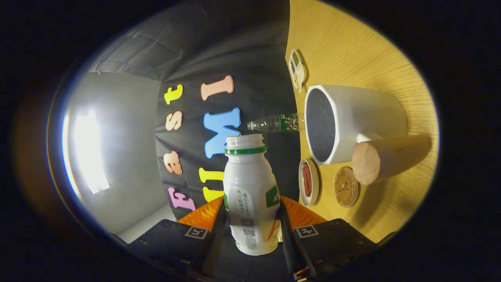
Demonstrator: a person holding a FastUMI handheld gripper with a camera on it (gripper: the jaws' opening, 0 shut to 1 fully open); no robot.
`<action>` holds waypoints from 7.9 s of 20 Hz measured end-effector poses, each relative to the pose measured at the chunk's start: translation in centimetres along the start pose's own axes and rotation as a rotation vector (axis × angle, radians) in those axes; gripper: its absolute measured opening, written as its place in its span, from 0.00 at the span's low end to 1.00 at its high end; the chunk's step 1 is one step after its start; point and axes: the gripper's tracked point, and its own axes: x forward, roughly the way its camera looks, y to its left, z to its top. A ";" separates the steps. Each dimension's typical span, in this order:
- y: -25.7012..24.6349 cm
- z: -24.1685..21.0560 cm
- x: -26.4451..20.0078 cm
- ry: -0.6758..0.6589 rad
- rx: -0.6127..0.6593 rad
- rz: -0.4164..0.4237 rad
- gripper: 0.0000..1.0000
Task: Take the bottle from table, then pour the juice into the cup, finally place the bottle on the coaster
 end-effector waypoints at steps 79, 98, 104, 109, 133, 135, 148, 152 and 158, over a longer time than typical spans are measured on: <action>1.3 -1.9 0.8 -0.004 0.236 0.032 0.66; 1.5 -0.9 0.7 -0.058 0.322 0.030 0.66; 1.6 -0.5 0.6 -0.097 0.380 0.022 0.66; 1.7 -0.2 0.7 -0.122 0.425 0.007 0.66; 2.1 0.9 0.6 -0.210 0.578 -0.013 0.66; 2.0 0.9 0.5 -0.214 0.579 -0.015 0.66; 2.3 1.0 0.5 -0.230 0.624 -0.009 0.66; 2.3 0.9 0.4 -0.232 0.629 -0.007 0.66; 0.1 -0.3 1.1 -0.161 0.285 -0.103 0.66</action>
